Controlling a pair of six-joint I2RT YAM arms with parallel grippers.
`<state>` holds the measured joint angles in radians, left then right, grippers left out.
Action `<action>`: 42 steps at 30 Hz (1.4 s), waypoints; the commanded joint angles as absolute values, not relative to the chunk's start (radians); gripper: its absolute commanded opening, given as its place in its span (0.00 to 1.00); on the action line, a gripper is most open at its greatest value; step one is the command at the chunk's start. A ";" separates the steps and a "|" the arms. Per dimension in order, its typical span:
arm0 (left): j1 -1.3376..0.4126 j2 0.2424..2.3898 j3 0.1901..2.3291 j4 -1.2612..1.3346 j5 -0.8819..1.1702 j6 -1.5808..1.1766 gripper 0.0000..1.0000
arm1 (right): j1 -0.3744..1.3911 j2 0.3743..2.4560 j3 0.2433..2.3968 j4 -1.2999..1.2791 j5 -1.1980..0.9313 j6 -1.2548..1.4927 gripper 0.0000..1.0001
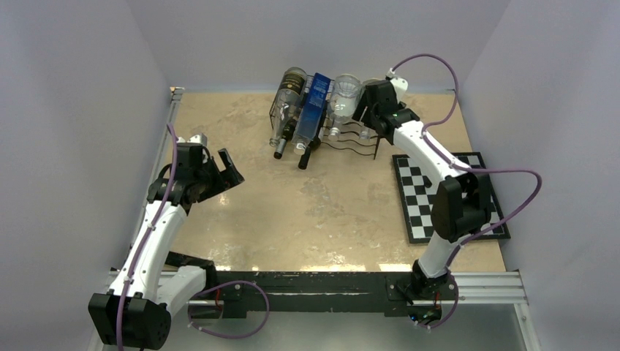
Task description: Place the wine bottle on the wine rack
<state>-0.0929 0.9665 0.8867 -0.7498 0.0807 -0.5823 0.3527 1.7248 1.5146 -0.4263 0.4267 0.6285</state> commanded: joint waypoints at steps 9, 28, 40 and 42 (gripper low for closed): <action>-0.094 0.913 1.020 -0.751 0.096 -0.505 0.99 | 0.345 1.246 1.407 -0.543 0.554 0.443 0.99; -0.094 0.960 1.361 -0.775 0.157 -0.398 0.99 | 0.308 0.767 1.366 -1.073 0.870 0.471 0.98; -0.094 0.942 1.388 -0.831 0.165 -0.358 0.99 | 0.308 0.744 1.374 -1.092 0.838 0.504 0.97; -0.094 0.944 1.394 -0.838 0.156 -0.354 0.99 | 0.308 0.748 1.371 -1.093 0.830 0.512 0.97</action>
